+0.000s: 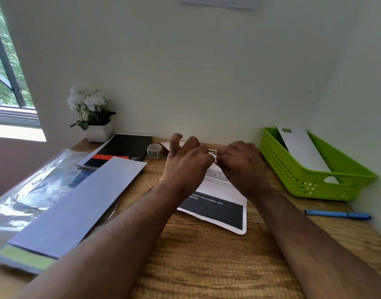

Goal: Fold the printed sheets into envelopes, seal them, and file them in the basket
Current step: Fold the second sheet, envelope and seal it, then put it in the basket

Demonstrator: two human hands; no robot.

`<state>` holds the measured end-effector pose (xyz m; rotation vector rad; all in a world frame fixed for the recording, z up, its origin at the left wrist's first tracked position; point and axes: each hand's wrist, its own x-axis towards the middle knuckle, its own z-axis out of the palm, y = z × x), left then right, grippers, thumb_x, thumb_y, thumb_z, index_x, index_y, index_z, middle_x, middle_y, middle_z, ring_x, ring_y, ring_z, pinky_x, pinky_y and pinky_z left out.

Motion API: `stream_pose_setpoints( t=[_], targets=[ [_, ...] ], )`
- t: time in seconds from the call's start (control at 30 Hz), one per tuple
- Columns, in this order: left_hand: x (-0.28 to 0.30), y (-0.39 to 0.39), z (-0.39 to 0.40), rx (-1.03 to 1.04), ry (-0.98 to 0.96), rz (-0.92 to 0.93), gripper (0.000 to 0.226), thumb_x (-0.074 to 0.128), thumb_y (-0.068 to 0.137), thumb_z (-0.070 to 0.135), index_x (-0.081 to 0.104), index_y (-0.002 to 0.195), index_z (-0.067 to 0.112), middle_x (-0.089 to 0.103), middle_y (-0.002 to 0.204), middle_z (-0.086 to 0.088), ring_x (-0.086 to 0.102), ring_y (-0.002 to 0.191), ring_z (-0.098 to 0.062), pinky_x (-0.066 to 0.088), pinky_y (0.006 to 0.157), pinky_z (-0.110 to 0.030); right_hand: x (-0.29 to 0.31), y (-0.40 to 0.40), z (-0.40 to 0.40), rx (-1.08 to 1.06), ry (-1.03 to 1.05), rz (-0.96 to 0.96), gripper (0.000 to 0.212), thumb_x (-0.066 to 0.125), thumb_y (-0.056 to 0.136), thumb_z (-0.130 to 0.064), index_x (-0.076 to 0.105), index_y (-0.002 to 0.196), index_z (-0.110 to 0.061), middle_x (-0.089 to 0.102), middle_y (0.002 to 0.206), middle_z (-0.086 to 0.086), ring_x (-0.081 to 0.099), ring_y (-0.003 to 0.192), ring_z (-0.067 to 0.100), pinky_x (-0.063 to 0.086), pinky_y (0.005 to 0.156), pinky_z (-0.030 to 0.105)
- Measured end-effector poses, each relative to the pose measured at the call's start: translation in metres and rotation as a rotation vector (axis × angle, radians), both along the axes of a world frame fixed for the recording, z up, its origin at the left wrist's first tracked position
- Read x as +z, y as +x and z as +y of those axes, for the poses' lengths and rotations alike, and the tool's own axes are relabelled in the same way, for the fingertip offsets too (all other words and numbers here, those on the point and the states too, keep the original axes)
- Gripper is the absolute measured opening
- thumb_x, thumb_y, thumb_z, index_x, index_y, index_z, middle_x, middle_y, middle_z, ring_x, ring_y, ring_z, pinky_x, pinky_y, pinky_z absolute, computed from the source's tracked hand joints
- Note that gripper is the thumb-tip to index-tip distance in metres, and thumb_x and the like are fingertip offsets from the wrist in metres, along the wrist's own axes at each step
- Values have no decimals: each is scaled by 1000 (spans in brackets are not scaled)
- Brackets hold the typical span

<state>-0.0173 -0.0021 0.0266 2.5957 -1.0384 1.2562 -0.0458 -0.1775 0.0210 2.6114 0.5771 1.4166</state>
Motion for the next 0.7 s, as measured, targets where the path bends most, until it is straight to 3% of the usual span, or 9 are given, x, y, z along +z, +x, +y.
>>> stream_pose_setpoints(
  t=[0.1, 0.17, 0.27, 0.33, 0.43, 0.5, 0.57, 0.6, 0.7],
  targets=[
    [0, 4, 2, 10, -18, -10, 14, 84, 67, 23, 77, 74, 32, 70, 75, 14, 62, 94, -15, 17, 97, -41, -2, 3, -9, -58, -28, 41, 6, 68, 80, -22, 70, 79, -17, 71, 85, -4, 60, 81, 25, 37, 69, 35],
    [6, 12, 15, 76, -116, -57, 10, 80, 70, 23, 75, 71, 31, 69, 71, 15, 63, 90, -14, 17, 95, -39, -2, 6, -24, -79, 9, 7, 6, 73, 77, -10, 70, 75, -15, 71, 81, 0, 61, 76, 27, 42, 67, 35],
    [14, 28, 41, 86, -308, -86, 21, 61, 83, 32, 75, 69, 27, 69, 69, 11, 64, 86, -19, 17, 94, -38, 3, 6, -40, -17, 278, -57, 4, 70, 78, -6, 74, 78, -7, 74, 85, 7, 65, 77, 27, 47, 74, 34],
    [17, 29, 43, 50, -347, -150, 19, 64, 86, 28, 74, 71, 25, 69, 68, 9, 65, 80, -18, 18, 94, -38, 2, 5, -30, 43, 425, -35, 10, 69, 81, -10, 75, 85, -4, 74, 89, 7, 65, 81, 22, 45, 79, 30],
    [22, 19, 29, -61, -435, -296, 11, 74, 83, 17, 72, 74, 23, 67, 66, 8, 64, 66, -14, 23, 92, -36, -5, 5, -7, 107, 726, 196, 18, 72, 83, -17, 72, 100, -10, 68, 97, -4, 63, 86, 11, 50, 77, 19],
    [27, 13, 25, -182, -534, -312, 8, 72, 85, 14, 72, 78, 17, 70, 70, 5, 64, 63, -15, 29, 88, -35, -10, 7, -4, 129, 984, 382, 42, 74, 83, -23, 62, 122, -19, 60, 109, -13, 61, 92, -1, 44, 74, 5],
    [31, 10, 29, -314, -725, -212, 5, 72, 85, 12, 71, 82, 8, 71, 75, -1, 62, 65, -13, 39, 80, -33, -11, 7, -7, 261, 1257, 518, 58, 74, 82, -32, 48, 134, -31, 54, 121, -17, 60, 101, -1, 48, 82, 15],
    [32, 9, 31, -366, -845, -123, 6, 72, 85, 10, 71, 84, 5, 71, 76, -3, 60, 66, -12, 43, 73, -30, -10, 9, -10, 360, 1402, 541, 56, 71, 84, -31, 45, 133, -34, 55, 125, -16, 61, 104, 2, 51, 84, 21],
    [29, 13, 34, -383, -1100, 149, 8, 69, 88, 13, 68, 90, 5, 68, 79, 0, 61, 67, -16, 49, 56, -30, -6, 12, -20, 469, 1687, 504, 69, 66, 87, -28, 30, 145, -32, 48, 141, -6, 54, 118, 7, 46, 98, 35]
  ],
)
